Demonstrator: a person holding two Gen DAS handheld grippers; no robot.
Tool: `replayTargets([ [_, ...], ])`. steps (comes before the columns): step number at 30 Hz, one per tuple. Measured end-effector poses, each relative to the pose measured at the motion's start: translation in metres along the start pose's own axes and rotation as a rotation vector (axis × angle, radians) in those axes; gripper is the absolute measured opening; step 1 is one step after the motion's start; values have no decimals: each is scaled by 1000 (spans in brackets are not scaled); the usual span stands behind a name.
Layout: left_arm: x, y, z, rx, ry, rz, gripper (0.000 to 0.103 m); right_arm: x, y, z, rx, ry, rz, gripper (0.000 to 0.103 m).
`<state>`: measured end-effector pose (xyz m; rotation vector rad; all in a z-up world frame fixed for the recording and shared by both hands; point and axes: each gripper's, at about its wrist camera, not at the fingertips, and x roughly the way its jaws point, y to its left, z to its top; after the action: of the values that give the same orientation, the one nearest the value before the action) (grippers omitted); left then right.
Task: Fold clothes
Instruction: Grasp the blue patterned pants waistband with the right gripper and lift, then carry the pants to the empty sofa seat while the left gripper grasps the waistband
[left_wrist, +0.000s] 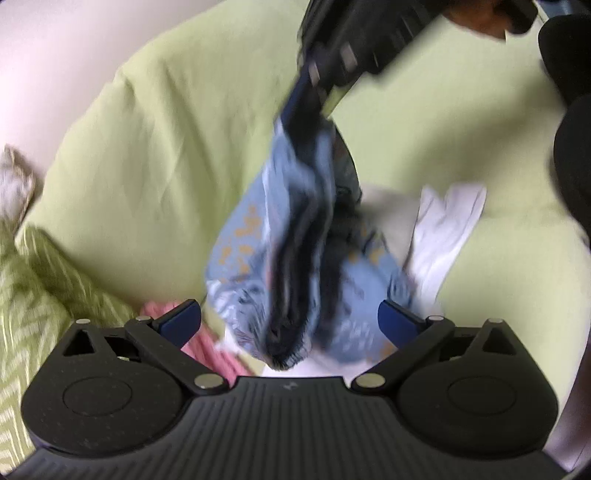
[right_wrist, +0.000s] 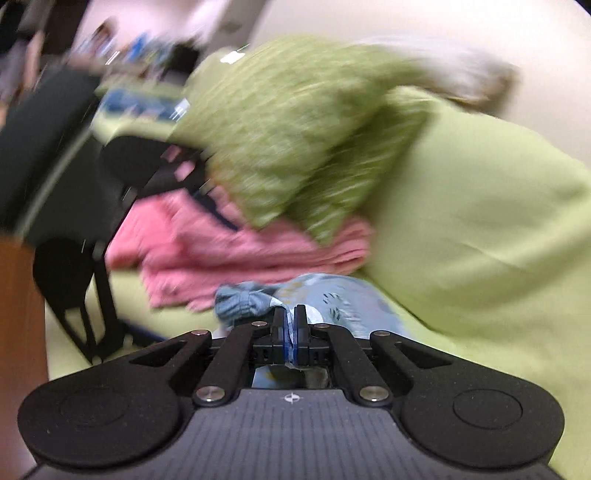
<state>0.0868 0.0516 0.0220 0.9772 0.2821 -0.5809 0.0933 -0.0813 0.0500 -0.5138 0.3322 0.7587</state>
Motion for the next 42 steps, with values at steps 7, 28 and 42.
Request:
replayTargets([
  [7, 12, -27, 57, -76, -64, 9, 99, -105, -74, -32, 330, -92, -92, 0],
  [28, 69, -68, 233, -103, -319, -338, 16, -259, -154, -164, 781, -157, -407, 0],
  [42, 125, -140, 289, -105, -281, -495, 26, -307, -166, -292, 911, 123, -561, 32],
])
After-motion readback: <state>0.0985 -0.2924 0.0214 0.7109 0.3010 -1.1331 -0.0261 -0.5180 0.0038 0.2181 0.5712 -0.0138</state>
